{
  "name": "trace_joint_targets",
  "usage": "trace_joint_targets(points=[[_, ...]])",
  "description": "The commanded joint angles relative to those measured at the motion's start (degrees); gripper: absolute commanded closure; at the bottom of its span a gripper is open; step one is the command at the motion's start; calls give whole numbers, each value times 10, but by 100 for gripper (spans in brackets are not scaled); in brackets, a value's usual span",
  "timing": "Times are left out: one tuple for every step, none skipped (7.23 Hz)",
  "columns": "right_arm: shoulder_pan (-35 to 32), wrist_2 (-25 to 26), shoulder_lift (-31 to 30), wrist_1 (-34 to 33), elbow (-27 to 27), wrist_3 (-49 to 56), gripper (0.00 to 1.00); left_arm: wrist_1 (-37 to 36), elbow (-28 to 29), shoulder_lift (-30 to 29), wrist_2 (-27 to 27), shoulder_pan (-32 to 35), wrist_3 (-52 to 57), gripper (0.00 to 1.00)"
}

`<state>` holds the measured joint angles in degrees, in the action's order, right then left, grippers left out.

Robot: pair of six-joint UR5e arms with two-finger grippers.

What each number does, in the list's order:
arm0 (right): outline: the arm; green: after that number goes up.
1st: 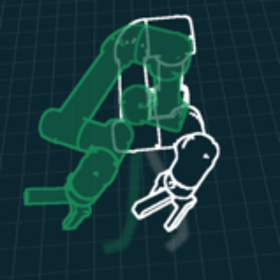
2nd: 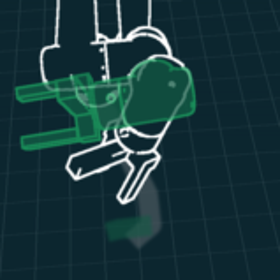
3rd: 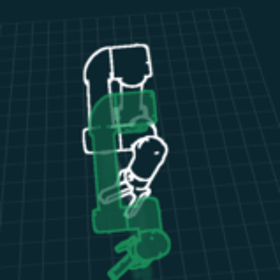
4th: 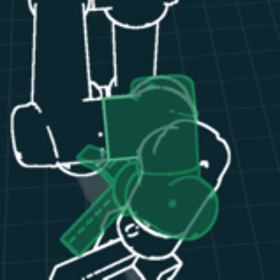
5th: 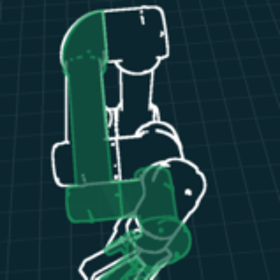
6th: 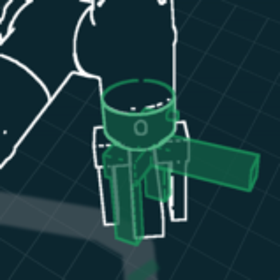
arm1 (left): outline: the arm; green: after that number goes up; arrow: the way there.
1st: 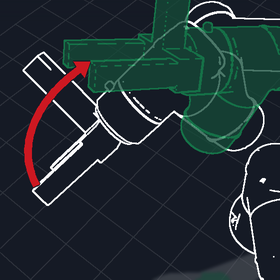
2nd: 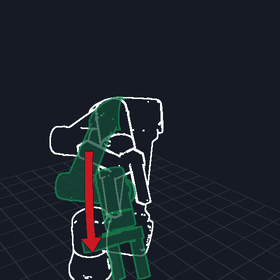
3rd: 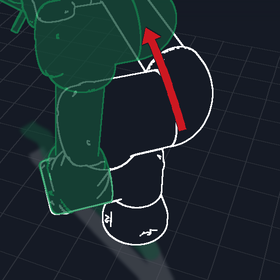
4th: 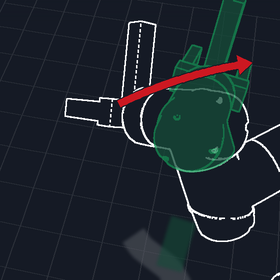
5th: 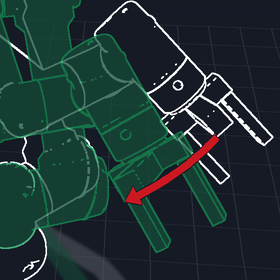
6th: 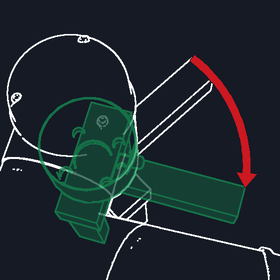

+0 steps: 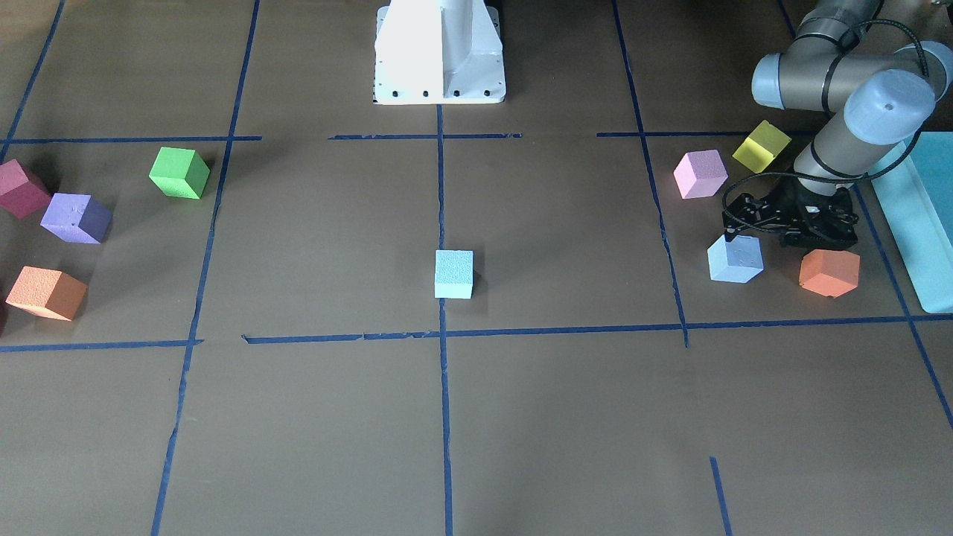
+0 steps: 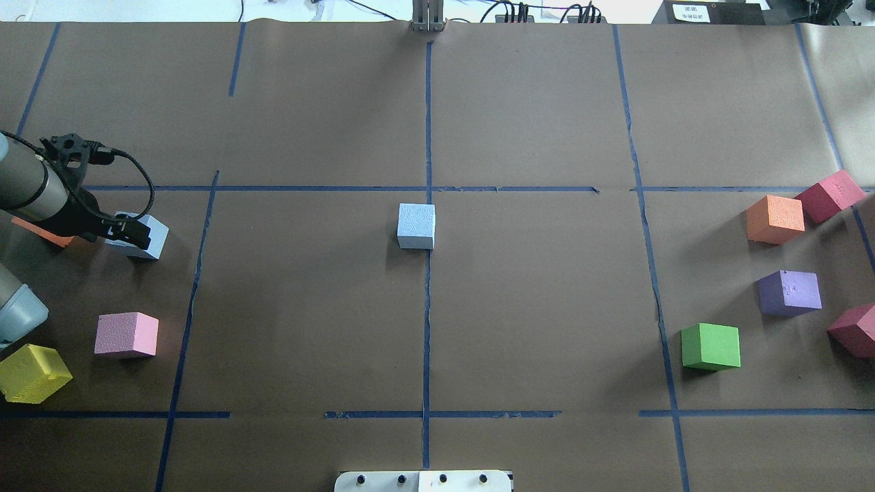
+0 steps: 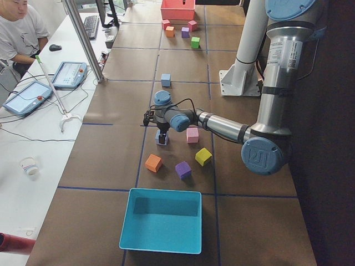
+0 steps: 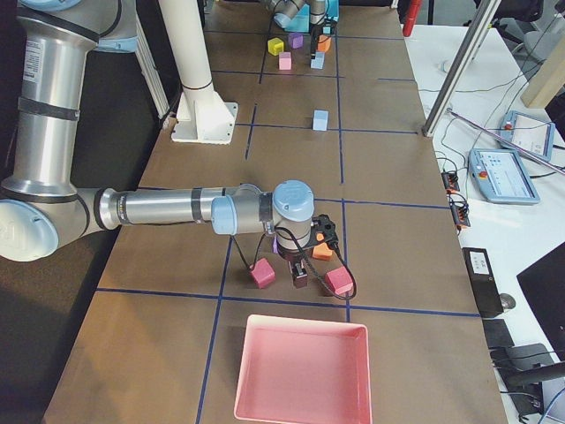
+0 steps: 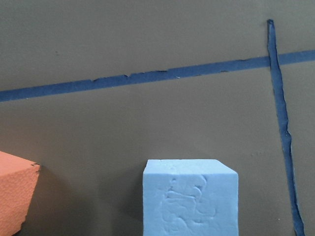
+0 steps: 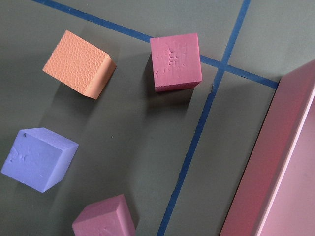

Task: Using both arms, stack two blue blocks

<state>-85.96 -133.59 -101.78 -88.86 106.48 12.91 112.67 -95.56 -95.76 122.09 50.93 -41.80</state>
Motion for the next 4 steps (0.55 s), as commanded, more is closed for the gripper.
trace_joint_targets(points=[[0,0,0,0,0,1,0,0,37,-24,0,-9,0,8],[0,0,0,0,0,2,0,0,43,-28,1,-9,-1,38],[0,0,0,0,0,1,0,0,42,-31,2,-9,-3,66],[0,0,1,0,0,-2,0,-5,27,-46,5,-9,-5,87]])
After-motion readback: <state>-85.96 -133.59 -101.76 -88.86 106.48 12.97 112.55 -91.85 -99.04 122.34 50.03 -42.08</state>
